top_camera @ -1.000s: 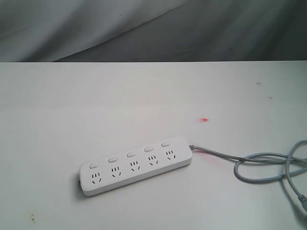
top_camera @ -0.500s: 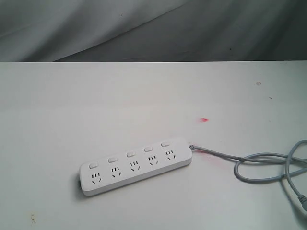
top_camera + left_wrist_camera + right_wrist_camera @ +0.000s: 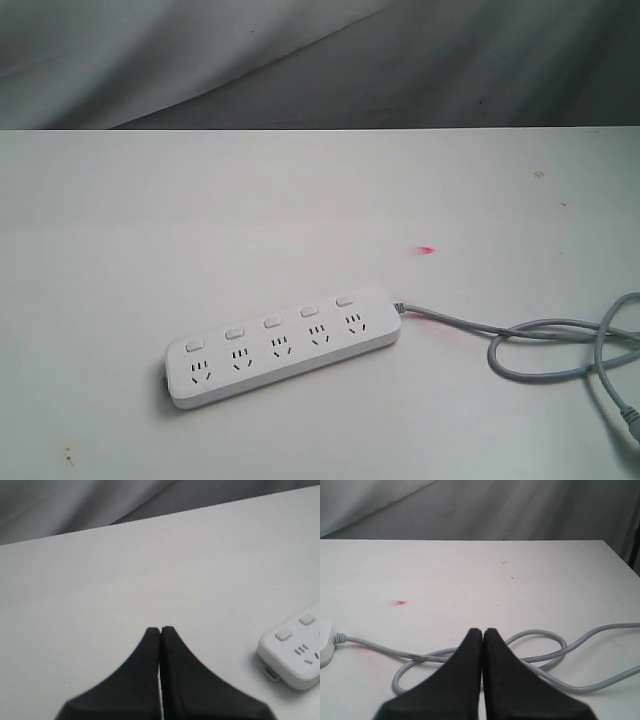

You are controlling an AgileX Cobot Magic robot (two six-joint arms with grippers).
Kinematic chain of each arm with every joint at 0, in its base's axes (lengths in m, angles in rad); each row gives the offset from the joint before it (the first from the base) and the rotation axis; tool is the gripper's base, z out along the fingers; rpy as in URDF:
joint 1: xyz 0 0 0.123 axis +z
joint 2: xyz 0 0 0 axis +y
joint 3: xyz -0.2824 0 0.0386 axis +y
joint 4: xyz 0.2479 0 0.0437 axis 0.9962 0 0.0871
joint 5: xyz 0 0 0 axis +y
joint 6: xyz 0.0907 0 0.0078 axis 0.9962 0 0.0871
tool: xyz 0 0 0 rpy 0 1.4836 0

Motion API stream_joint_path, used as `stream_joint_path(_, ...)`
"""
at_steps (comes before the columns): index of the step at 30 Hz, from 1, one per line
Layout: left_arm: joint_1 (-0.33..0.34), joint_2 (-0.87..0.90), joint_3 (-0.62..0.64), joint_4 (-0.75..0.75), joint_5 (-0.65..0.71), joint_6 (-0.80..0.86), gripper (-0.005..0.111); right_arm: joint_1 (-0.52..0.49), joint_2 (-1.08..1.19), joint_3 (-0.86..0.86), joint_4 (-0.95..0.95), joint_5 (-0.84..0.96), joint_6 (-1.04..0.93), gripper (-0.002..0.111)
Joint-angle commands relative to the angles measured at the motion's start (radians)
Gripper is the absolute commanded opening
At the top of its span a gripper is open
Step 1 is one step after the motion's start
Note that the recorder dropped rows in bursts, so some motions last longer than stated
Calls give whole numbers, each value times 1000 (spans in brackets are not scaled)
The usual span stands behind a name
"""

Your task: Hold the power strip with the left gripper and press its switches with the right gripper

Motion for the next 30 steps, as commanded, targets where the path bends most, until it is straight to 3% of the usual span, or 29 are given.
stream_joint_path(1, 3, 143, -218, 3, -21, 2, 1, -8, -5, 3, -2, -4, -4, 0)
stream_joint_path(6, 3, 280, -490, 3, -27, -2, 1, -8, -5, 3, -2, -4, -4, 0)
stream_joint_path(12, 3, 436, -644, 60, -40, 28, 1, -8, -5, 3, -2, -4, -4, 0)
stream_joint_path(18, -102, 585, -654, 118, -94, 539, 1, -8, -5, 3, -2, -4, -4, 0)
stream_joint_path(22, -159, 640, -654, 79, -81, 629, 1, -8, -5, 3, -2, -4, -4, 0)
stream_joint_path(25, -218, 678, -654, -33, 8, 631, 1, -8, -5, 3, -2, -4, -4, 0)
stream_joint_path(27, -242, 703, -654, -172, 160, 655, 1, -8, -5, 3, -2, -4, -4, 0)
stream_joint_path(30, -247, 734, -654, -429, 469, 818, 1, -8, -5, 3, -2, -4, -4, 0)
